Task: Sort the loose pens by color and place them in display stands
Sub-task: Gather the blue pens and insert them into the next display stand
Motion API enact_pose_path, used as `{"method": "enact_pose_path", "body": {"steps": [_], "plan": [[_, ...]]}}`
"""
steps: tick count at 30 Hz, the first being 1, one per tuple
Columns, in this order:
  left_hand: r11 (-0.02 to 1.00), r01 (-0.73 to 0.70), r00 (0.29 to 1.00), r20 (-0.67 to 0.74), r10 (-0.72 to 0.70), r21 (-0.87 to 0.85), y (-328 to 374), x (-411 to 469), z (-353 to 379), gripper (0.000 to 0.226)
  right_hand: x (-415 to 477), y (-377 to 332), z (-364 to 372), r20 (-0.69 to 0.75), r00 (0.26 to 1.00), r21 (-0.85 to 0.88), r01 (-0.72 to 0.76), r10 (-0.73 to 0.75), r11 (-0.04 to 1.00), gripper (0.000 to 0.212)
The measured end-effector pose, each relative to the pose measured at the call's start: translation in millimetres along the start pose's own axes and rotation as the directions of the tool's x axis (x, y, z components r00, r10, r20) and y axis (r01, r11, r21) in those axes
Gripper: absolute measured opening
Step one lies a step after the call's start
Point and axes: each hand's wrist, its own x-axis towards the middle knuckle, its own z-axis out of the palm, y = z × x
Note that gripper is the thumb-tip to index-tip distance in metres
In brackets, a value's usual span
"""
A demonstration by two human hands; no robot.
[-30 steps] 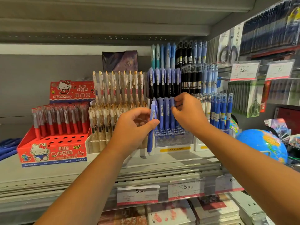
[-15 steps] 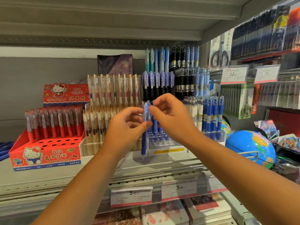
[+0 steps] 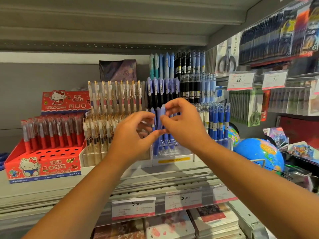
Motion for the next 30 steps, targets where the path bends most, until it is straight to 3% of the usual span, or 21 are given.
{"method": "enact_pose_path", "body": {"steps": [2, 4, 9, 13, 17, 30], "plan": [[0.965, -0.158, 0.987, 0.017, 0.158, 0.21, 0, 9, -2, 0.036, 9, 1, -12, -0.05, 0.999, 0.0, -0.001, 0.001, 1.0, 0.015], [0.886, -0.23, 0.973, 0.09, 0.212, 0.402, 0, 22, -4, 0.04, 18, 3, -23, -0.106, 0.994, -0.037, 0.005, -0.008, 0.999, 0.014], [0.645, -0.199, 0.964, 0.267, -0.008, 0.738, -9, 53, 4, 0.078, 36, 14, -36, -0.177, 0.982, -0.181, 0.029, -0.062, 0.983, 0.016], [0.541, -0.216, 0.943, 0.317, -0.101, 0.813, -20, 61, 13, 0.089, 42, 24, -28, -0.124, 0.988, -0.354, 0.044, -0.093, 0.934, 0.021], [0.455, -0.246, 0.96, 0.281, -0.009, 0.856, -28, 57, 19, 0.088, 41, 28, -17, -0.082, 0.992, -0.413, 0.05, -0.092, 0.909, 0.021], [0.452, -0.242, 0.969, 0.235, 0.071, 0.859, -33, 53, 21, 0.086, 31, 41, 0, -0.082, 0.992, -0.515, -0.126, 0.098, 0.848, 0.025]]}}
